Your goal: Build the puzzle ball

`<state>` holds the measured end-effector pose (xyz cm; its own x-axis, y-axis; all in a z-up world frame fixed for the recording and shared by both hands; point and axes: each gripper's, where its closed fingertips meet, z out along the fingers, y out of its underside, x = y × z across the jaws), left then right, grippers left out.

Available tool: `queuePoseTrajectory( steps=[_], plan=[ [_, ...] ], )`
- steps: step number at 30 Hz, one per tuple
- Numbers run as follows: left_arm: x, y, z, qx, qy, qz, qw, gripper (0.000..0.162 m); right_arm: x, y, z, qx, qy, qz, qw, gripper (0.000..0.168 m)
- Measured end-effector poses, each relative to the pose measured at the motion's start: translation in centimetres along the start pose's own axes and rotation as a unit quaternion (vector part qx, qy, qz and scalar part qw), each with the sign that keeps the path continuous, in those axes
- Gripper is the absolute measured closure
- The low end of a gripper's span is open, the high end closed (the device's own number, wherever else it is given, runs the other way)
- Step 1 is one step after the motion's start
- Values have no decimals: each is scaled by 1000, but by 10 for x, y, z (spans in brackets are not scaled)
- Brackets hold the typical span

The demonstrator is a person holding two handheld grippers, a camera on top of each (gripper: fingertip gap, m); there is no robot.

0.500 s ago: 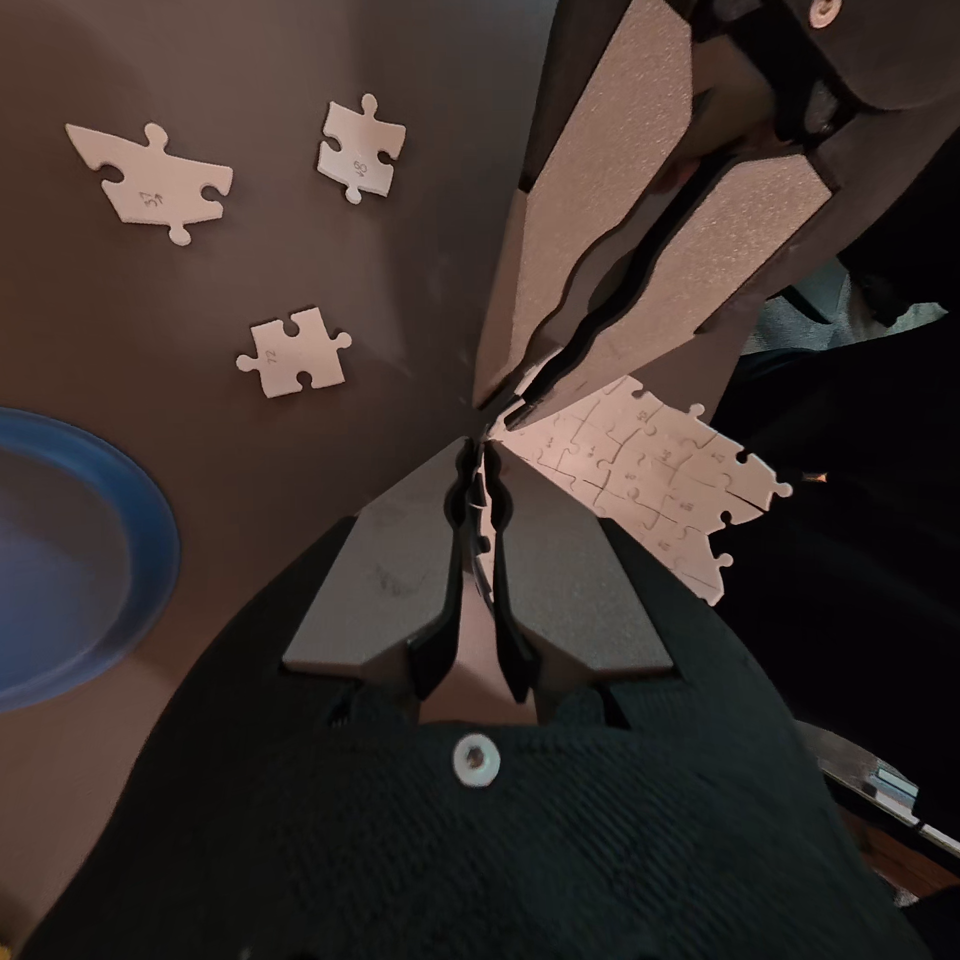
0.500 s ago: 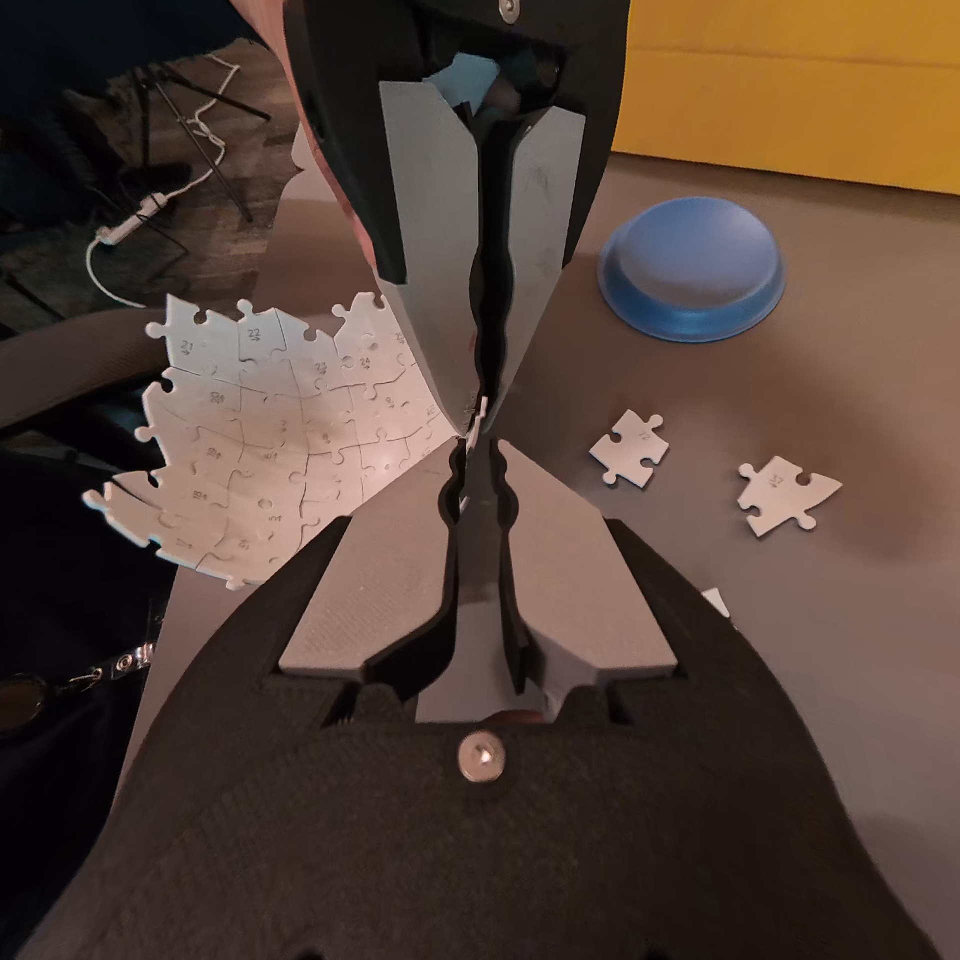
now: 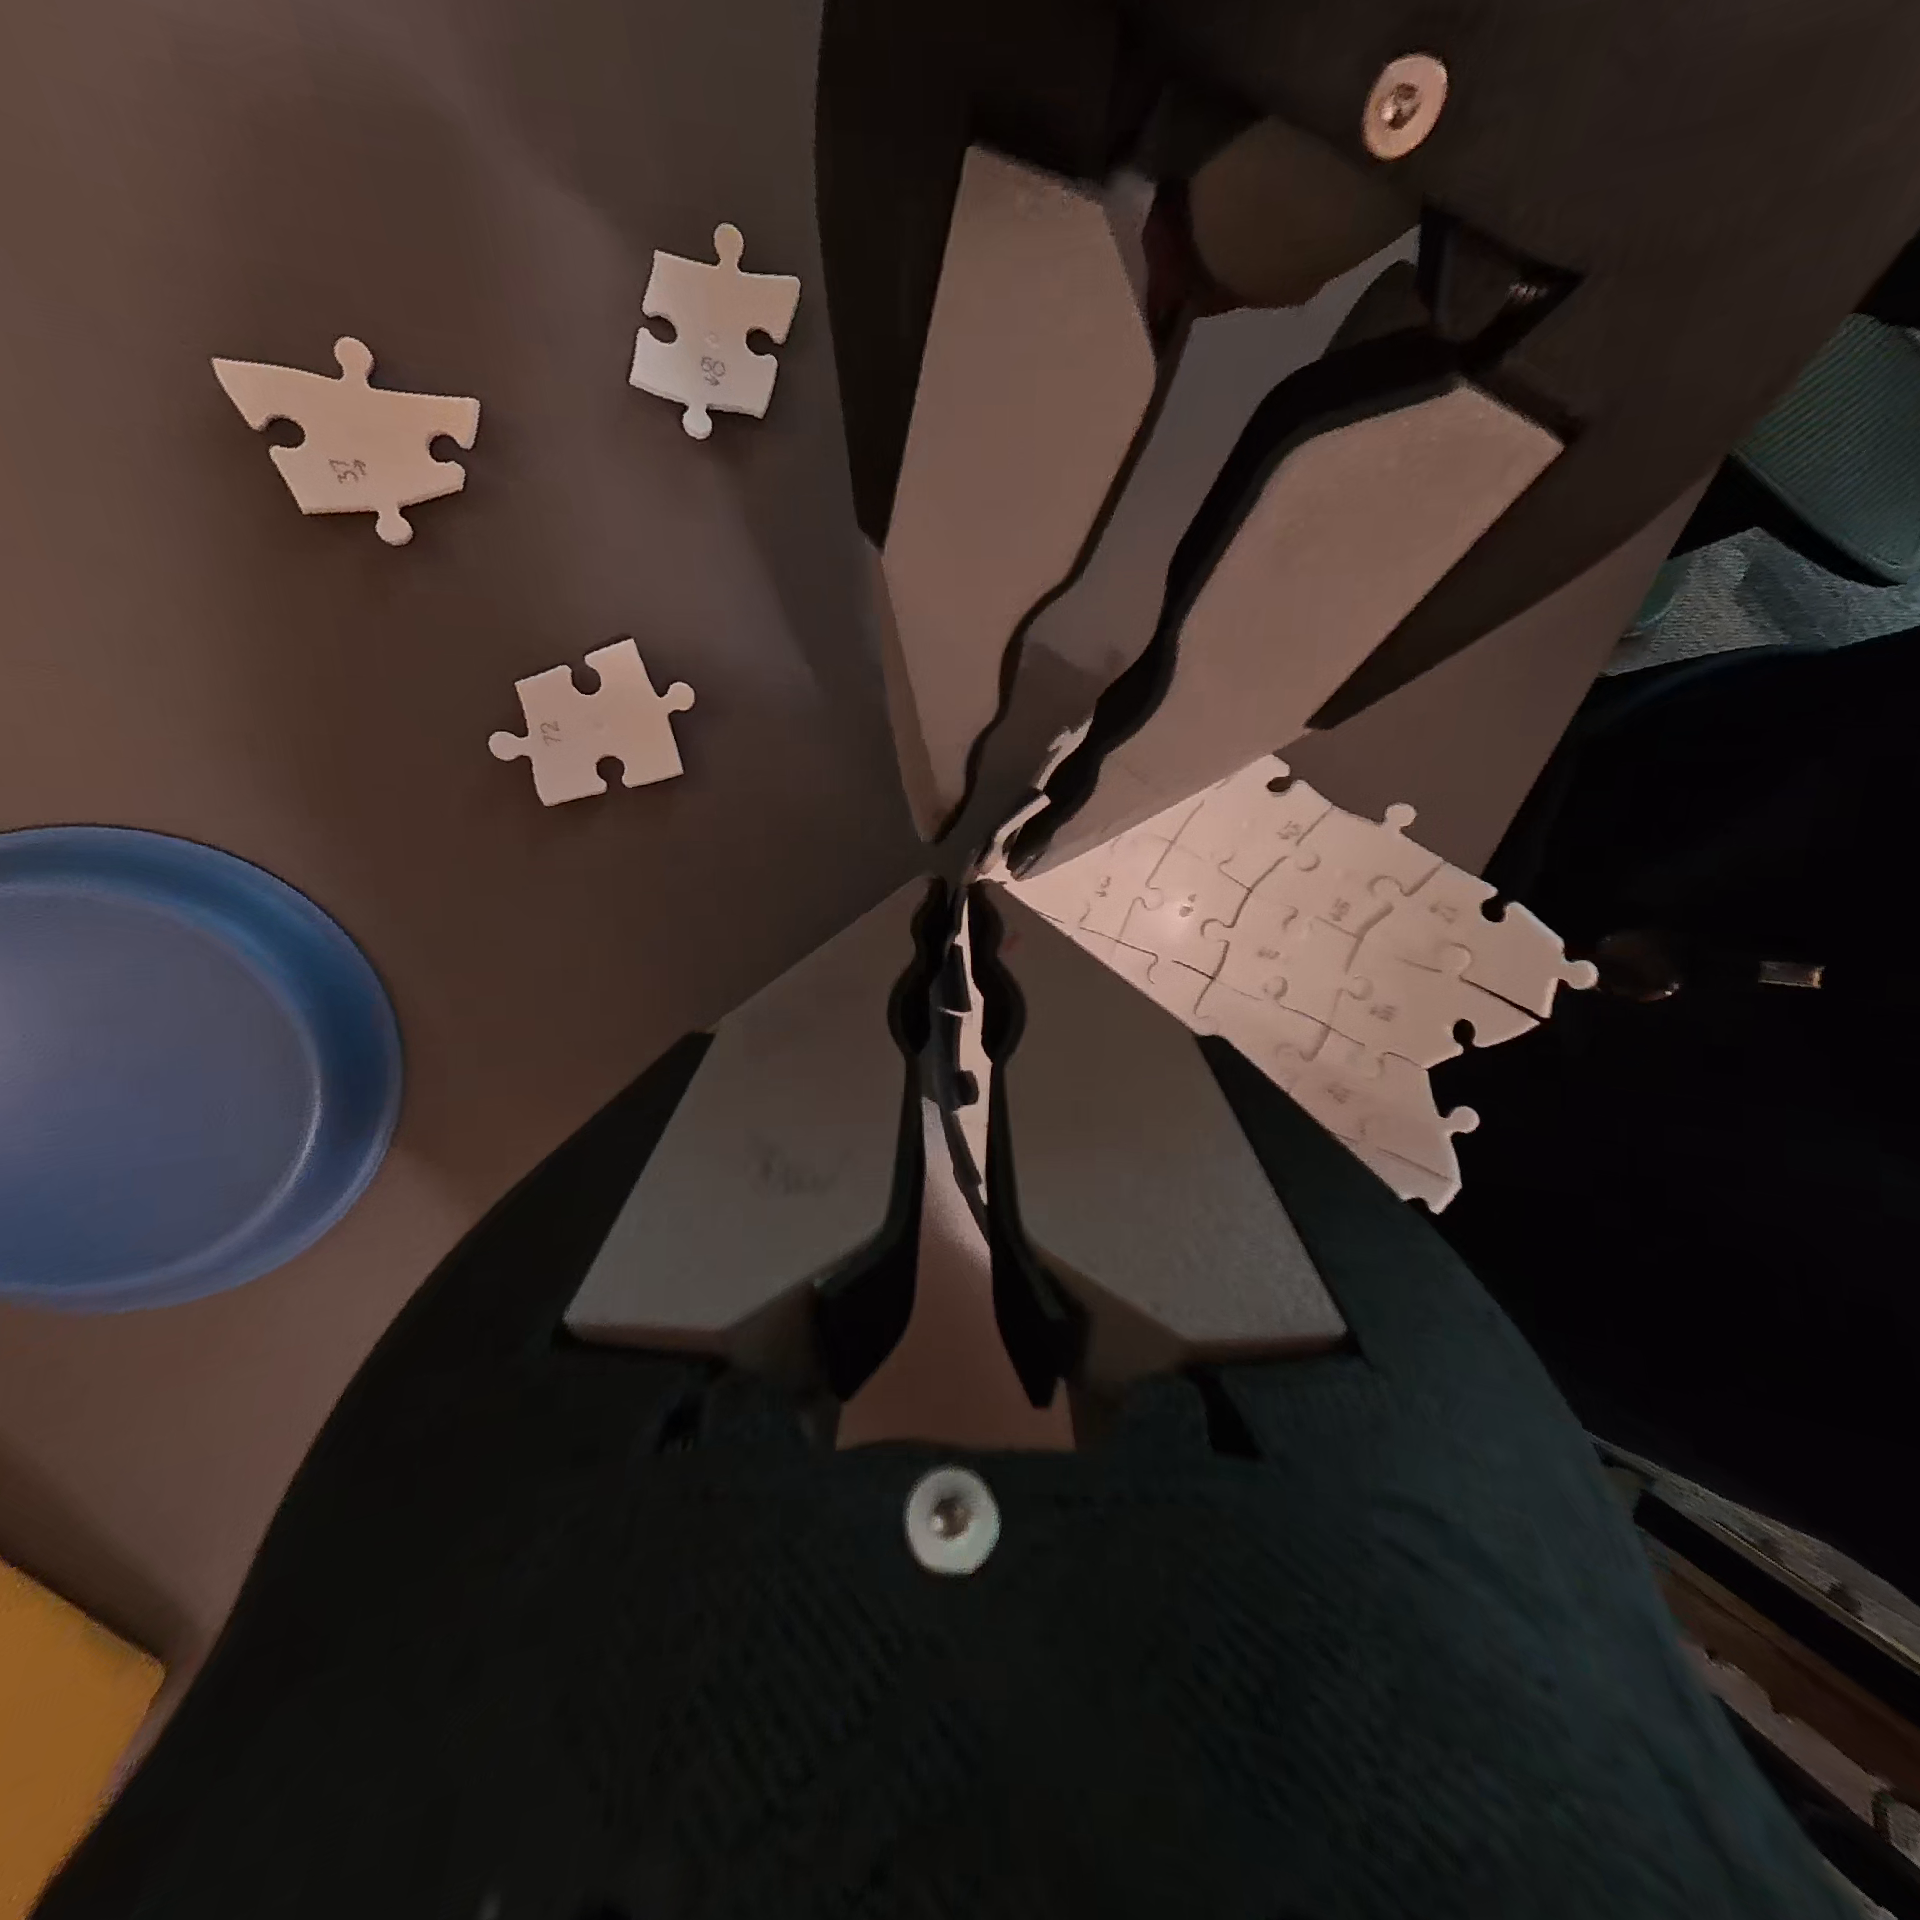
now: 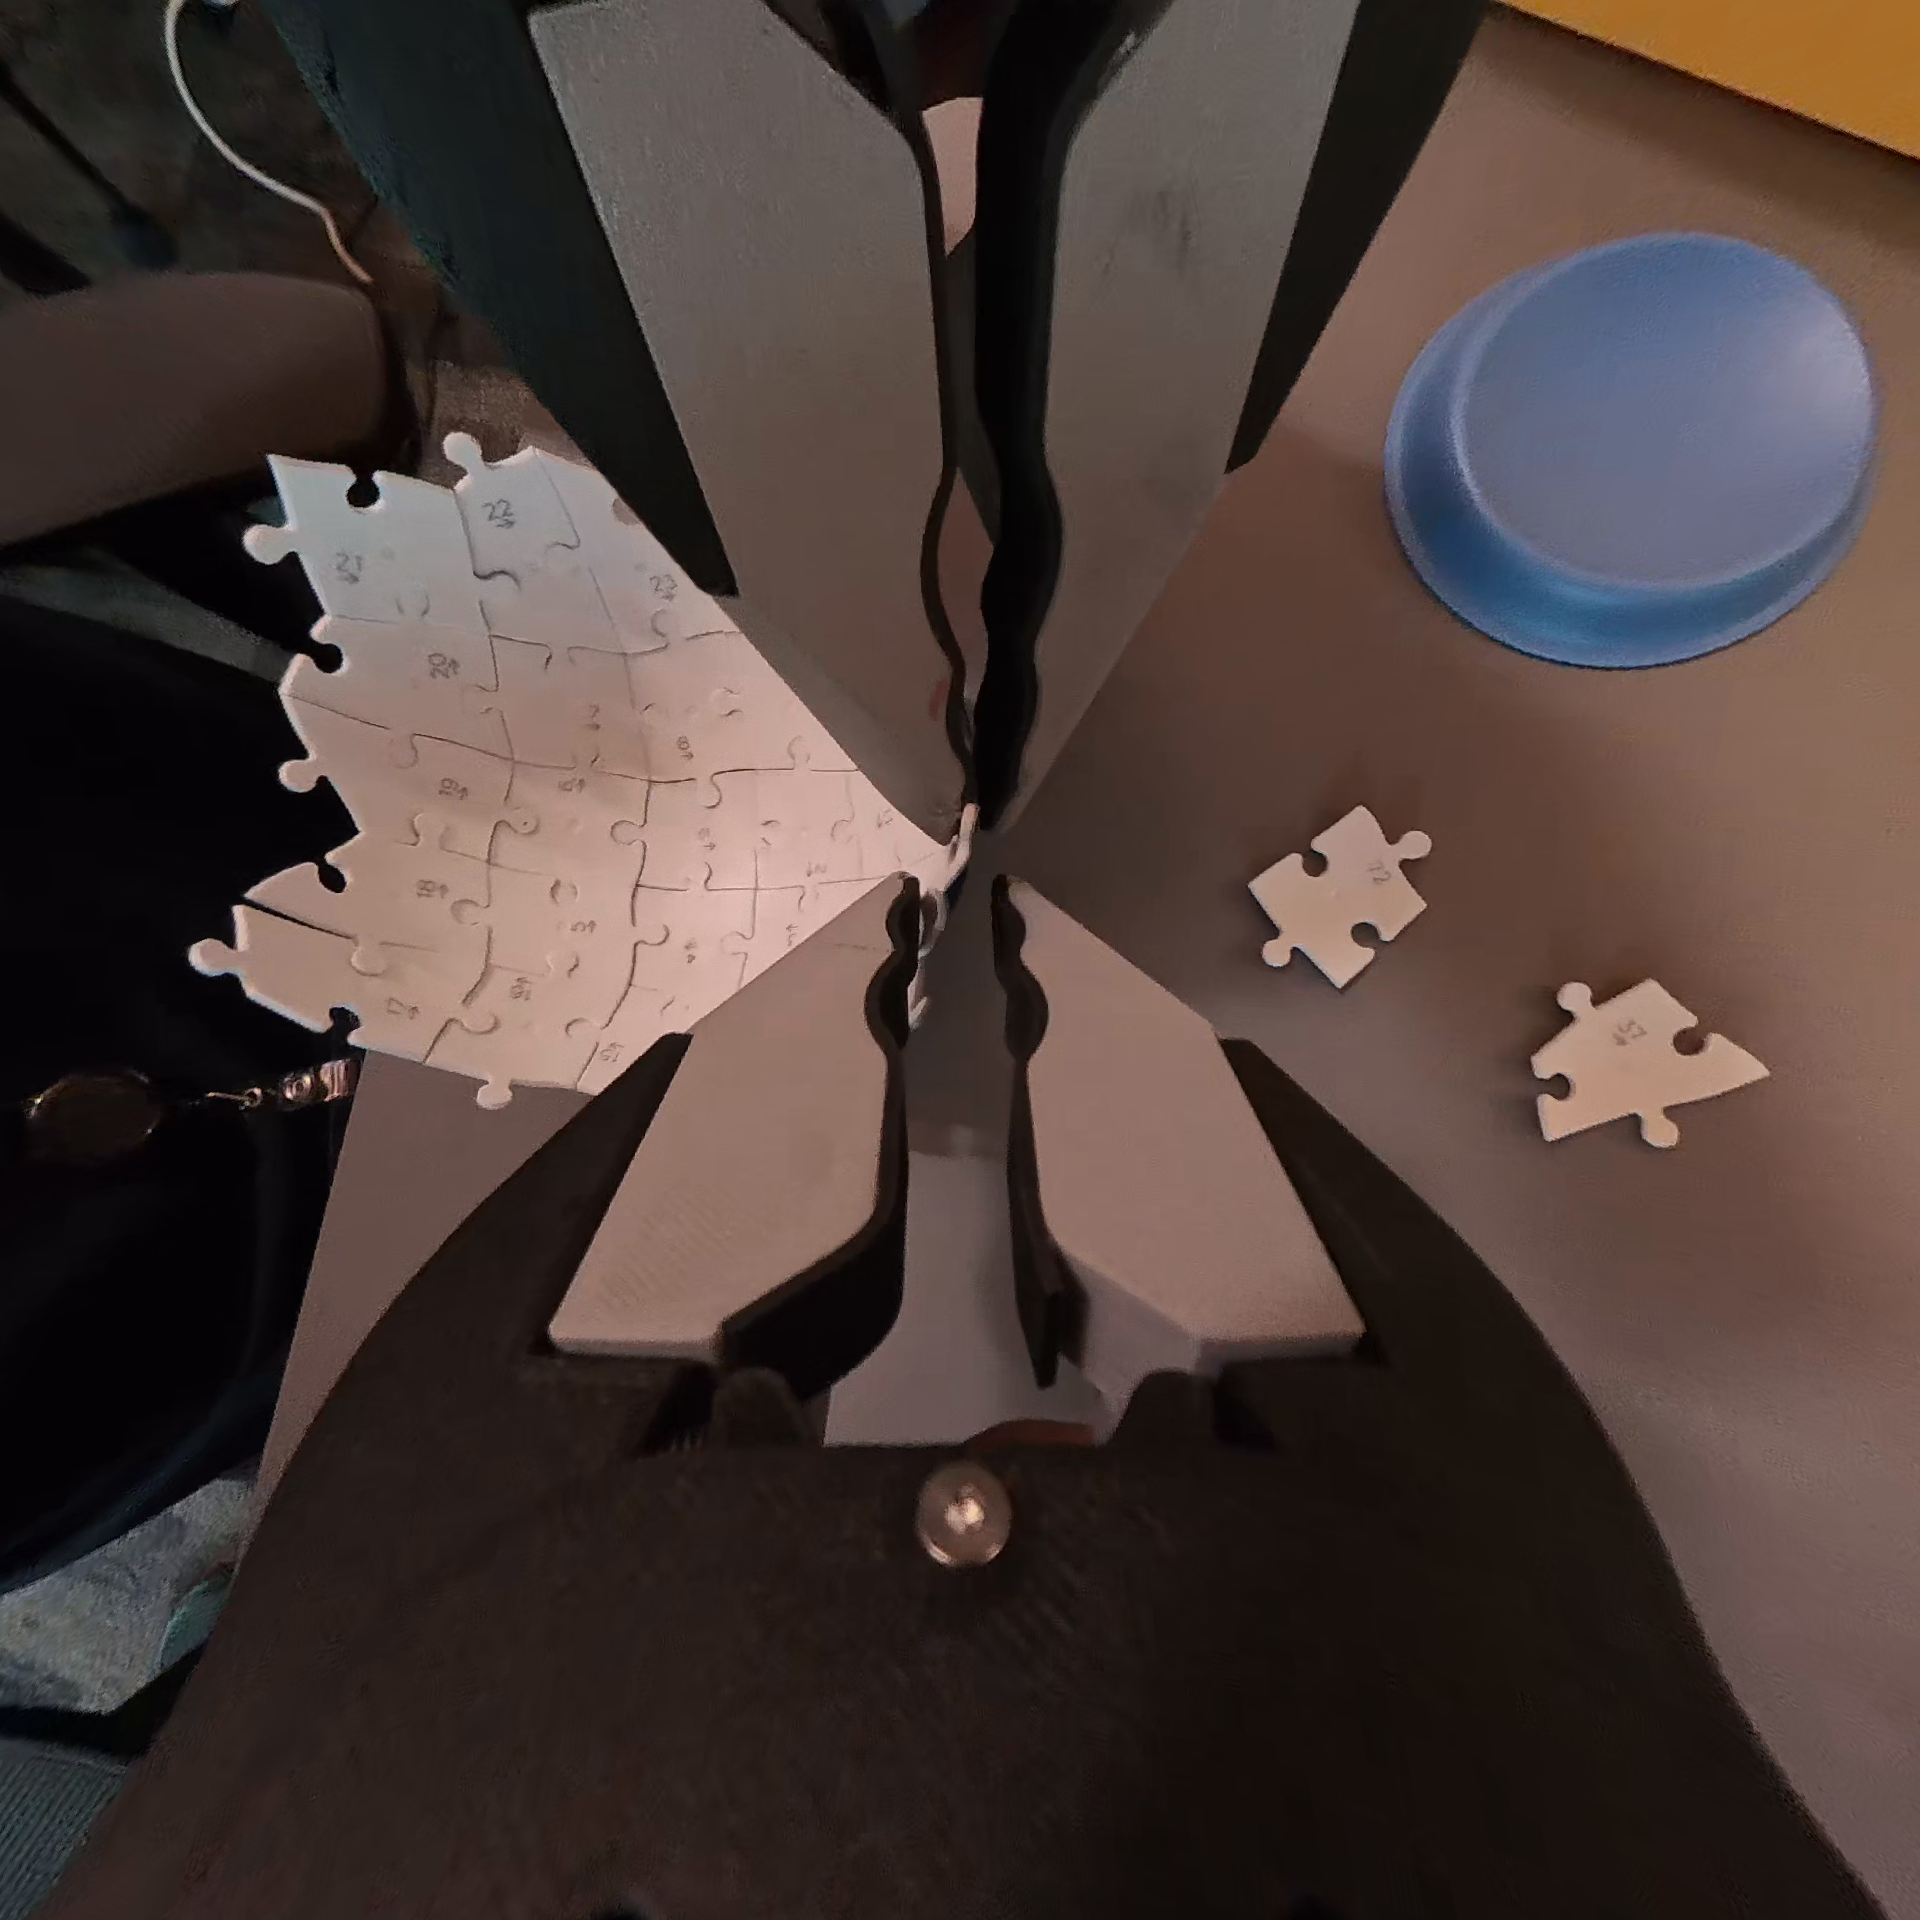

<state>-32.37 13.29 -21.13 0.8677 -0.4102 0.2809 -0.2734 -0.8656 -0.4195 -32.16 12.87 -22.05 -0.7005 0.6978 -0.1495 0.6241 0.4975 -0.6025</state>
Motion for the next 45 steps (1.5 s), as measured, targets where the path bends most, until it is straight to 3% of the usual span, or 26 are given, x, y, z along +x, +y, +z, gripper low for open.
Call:
queuePoseTrajectory(
  steps=[10,24,33,37,45],
  plan=[
    [2,-3,-3,4,-8,-4,1000,160,-3,0,-3,-9,-32,-24,999,165],
    [7,-2,-4,26,-14,-10,1000,156,-2,0,-3,-24,13,-81,996,168],
    [4,-2,-5,27,-19,-11,999,160,-5,-4,-4,21,-43,4,999,168],
    [5,-2,-4,29,-7,-20,999,160,-3,-5,-4,36,-48,14,998,163],
    [3,0,-4,17,-4,-30,999,158,-2,-6,-3,53,-57,24,997,168]
  ],
)
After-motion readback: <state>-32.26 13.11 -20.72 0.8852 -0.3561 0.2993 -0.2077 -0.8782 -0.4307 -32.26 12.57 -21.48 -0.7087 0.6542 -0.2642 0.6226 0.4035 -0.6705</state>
